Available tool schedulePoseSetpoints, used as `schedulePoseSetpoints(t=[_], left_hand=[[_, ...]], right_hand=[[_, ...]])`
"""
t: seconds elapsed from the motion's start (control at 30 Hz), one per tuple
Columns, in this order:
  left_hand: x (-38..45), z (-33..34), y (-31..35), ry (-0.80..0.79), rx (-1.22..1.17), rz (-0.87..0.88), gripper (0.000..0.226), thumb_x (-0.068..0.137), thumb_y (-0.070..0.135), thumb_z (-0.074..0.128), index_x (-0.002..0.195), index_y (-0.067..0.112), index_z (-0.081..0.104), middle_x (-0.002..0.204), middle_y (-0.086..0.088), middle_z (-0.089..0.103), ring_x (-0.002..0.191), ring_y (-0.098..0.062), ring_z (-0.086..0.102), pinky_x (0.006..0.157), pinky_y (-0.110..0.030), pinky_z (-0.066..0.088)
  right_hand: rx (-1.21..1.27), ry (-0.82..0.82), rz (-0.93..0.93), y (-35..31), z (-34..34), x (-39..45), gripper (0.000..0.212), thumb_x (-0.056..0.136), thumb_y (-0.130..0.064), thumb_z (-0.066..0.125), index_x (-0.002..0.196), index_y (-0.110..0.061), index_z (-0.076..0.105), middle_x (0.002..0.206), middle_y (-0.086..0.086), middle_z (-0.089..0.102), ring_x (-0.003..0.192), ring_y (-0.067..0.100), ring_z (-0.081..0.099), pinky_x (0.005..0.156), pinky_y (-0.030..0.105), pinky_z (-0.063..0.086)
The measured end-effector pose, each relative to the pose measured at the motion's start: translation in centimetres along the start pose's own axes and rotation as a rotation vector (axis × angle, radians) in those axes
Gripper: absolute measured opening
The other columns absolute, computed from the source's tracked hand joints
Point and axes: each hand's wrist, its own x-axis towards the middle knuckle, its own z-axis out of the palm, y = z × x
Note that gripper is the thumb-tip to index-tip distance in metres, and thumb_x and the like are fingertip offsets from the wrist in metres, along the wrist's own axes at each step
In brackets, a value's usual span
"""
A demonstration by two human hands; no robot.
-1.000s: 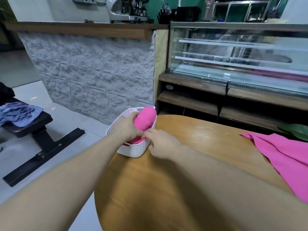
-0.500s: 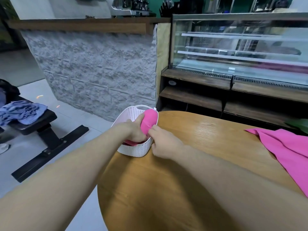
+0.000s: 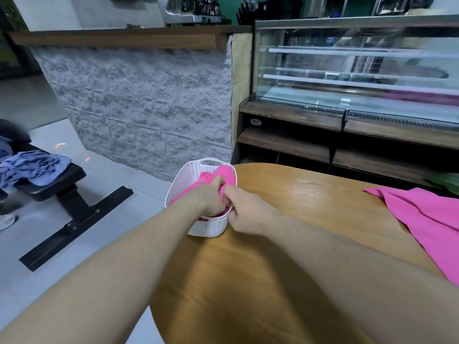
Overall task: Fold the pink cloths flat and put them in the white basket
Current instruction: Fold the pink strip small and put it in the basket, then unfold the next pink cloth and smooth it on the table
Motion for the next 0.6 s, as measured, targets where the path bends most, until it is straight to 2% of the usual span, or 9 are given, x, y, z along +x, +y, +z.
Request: schedulePoseSetpoints(t=[0.1, 0.17, 0.23, 0.3, 0.33, 0.4, 0.5, 0.6], left_hand=[[0.0, -0.1, 0.4, -0.020, 0.036, -0.005, 0.040, 0.094, 0.044, 0.046, 0.126, 0.025, 0.032, 0.115, -0.010, 0.054, 0.080, -0.026, 0.061, 0.061, -0.035, 0.047], [0.2, 0.1, 0.8, -0.046, 0.051, -0.015, 0.032, 0.094, 0.041, 0.045, 0.117, 0.022, 0.032, 0.101, -0.009, 0.056, 0.081, -0.026, 0.059, 0.060, -0.034, 0.044], [0.4, 0.4, 0.9, -0.077, 0.085, -0.025, 0.031, 0.096, 0.042, 0.041, 0.117, 0.022, 0.031, 0.112, -0.014, 0.056, 0.092, -0.030, 0.060, 0.074, -0.039, 0.051], [0.2, 0.4, 0.9, -0.108, 0.134, -0.028, 0.042, 0.098, 0.044, 0.037, 0.134, 0.024, 0.027, 0.134, -0.018, 0.048, 0.113, -0.035, 0.056, 0.094, -0.046, 0.049], [0.1, 0.3, 0.8, -0.106, 0.137, -0.029, 0.047, 0.100, 0.044, 0.034, 0.143, 0.027, 0.024, 0.144, -0.018, 0.040, 0.123, -0.036, 0.051, 0.099, -0.048, 0.047], [-0.7, 0.1, 1.0, -0.015, 0.125, -0.017, 0.048, 0.101, 0.042, 0.032, 0.148, 0.033, 0.028, 0.155, -0.013, 0.024, 0.133, -0.036, 0.041, 0.098, -0.048, 0.048], [-2.5, 0.2, 2.1, 0.313, 0.090, 0.060, 0.036, 0.099, 0.036, 0.038, 0.133, 0.027, 0.050, 0.138, -0.010, 0.036, 0.123, -0.034, 0.044, 0.089, -0.043, 0.046], [-4.2, 0.8, 4.5, 0.456, 0.066, 0.171, 0.038, 0.093, 0.026, 0.048, 0.130, 0.025, 0.055, 0.132, -0.007, 0.043, 0.119, -0.031, 0.046, 0.094, -0.040, 0.042]], right_hand=[[0.001, -0.011, 0.014, 0.2, -0.1, 0.0, 0.021, 0.082, -0.009, 0.049, 0.098, -0.018, 0.038, 0.095, 0.002, 0.053, 0.080, 0.024, 0.047, 0.073, 0.039, 0.045], [0.003, -0.022, 0.032, 0.2, -0.1, 0.0, 0.022, 0.083, -0.009, 0.049, 0.100, -0.018, 0.038, 0.096, 0.001, 0.054, 0.081, 0.025, 0.050, 0.074, 0.039, 0.046], [0.010, -0.035, 0.039, 0.2, -0.1, 0.1, 0.026, 0.084, -0.008, 0.048, 0.106, -0.019, 0.040, 0.100, 0.000, 0.055, 0.086, 0.024, 0.053, 0.077, 0.039, 0.047], [0.030, -0.056, 0.037, 0.0, -0.2, 0.1, 0.032, 0.085, -0.008, 0.048, 0.113, -0.020, 0.041, 0.110, -0.001, 0.054, 0.092, 0.024, 0.056, 0.081, 0.038, 0.047], [0.036, -0.057, 0.030, 0.0, -0.3, -0.1, 0.035, 0.085, -0.007, 0.048, 0.117, -0.020, 0.041, 0.116, 0.000, 0.051, 0.093, 0.024, 0.056, 0.081, 0.037, 0.047], [0.053, -0.032, 0.025, 0.1, -0.6, -1.0, 0.042, 0.084, -0.006, 0.050, 0.122, -0.022, 0.041, 0.124, -0.003, 0.044, 0.088, 0.021, 0.053, 0.077, 0.034, 0.043], [0.022, -0.001, 0.080, 0.8, -1.7, -3.3, 0.047, 0.086, -0.008, 0.050, 0.127, -0.028, 0.039, 0.124, -0.009, 0.037, 0.088, 0.020, 0.052, 0.076, 0.035, 0.044], [-0.032, -0.006, 0.142, 1.9, -3.0, -6.1, 0.043, 0.087, -0.013, 0.051, 0.127, -0.027, 0.042, 0.127, -0.005, 0.040, 0.095, 0.022, 0.055, 0.083, 0.040, 0.048]])
